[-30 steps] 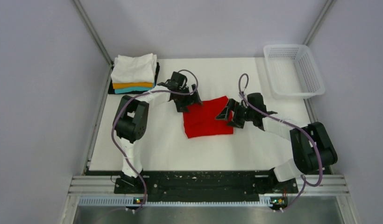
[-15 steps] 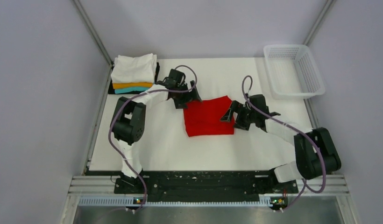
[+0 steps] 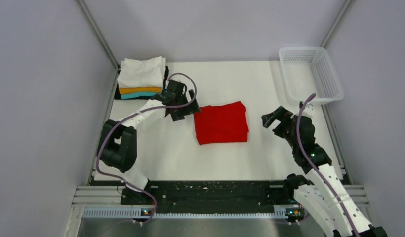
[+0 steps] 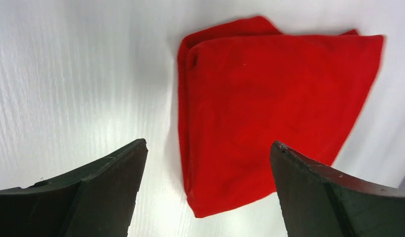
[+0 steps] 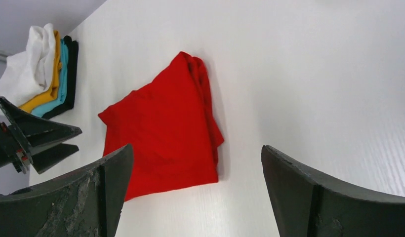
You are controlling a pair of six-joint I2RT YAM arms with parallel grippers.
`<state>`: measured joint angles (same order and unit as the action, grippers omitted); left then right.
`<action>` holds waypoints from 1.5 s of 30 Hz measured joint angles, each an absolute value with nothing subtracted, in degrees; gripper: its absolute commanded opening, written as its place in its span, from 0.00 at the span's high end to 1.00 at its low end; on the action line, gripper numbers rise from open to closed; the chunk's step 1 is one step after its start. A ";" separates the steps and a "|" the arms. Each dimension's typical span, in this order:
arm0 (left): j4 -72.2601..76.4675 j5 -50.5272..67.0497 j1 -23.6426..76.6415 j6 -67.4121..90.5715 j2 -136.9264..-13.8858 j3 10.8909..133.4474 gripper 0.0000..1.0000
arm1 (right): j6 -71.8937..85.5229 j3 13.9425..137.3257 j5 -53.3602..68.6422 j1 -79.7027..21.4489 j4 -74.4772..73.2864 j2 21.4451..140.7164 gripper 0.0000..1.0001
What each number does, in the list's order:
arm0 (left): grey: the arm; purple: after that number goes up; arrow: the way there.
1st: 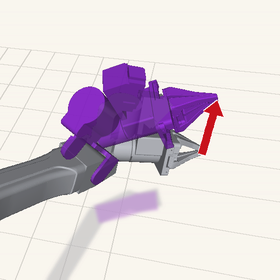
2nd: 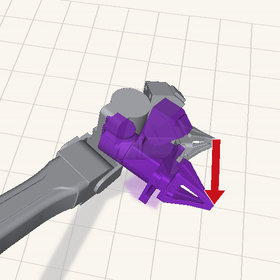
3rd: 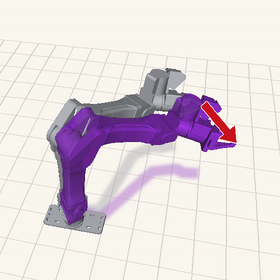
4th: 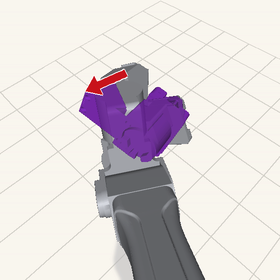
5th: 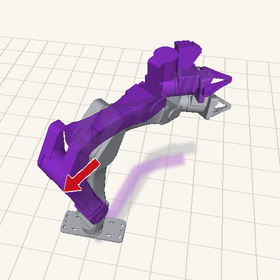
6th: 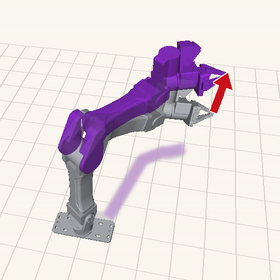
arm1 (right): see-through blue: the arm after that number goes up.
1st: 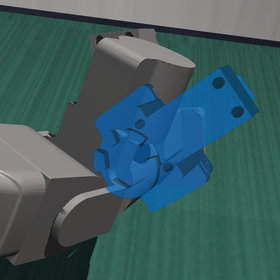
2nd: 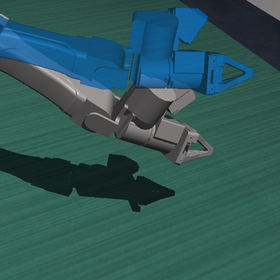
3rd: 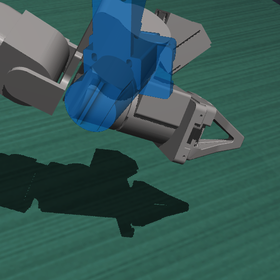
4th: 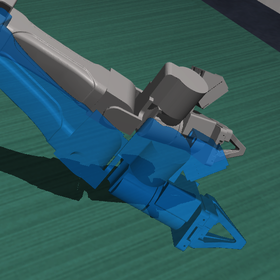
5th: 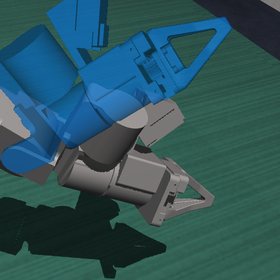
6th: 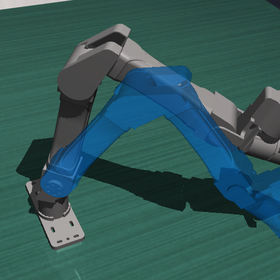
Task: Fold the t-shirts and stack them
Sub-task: Put the neatly folded tshirt into the corner of the board with the left arm
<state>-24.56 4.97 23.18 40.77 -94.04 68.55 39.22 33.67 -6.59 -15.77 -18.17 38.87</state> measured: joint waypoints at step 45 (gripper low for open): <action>-40.56 -43.72 28.23 6.98 -123.70 114.02 1.00 | 35.33 27.62 -19.84 -15.57 -28.23 29.78 0.01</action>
<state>-40.56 -43.72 28.23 6.98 -123.70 114.02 35.33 27.62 -19.84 -15.57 -28.23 29.78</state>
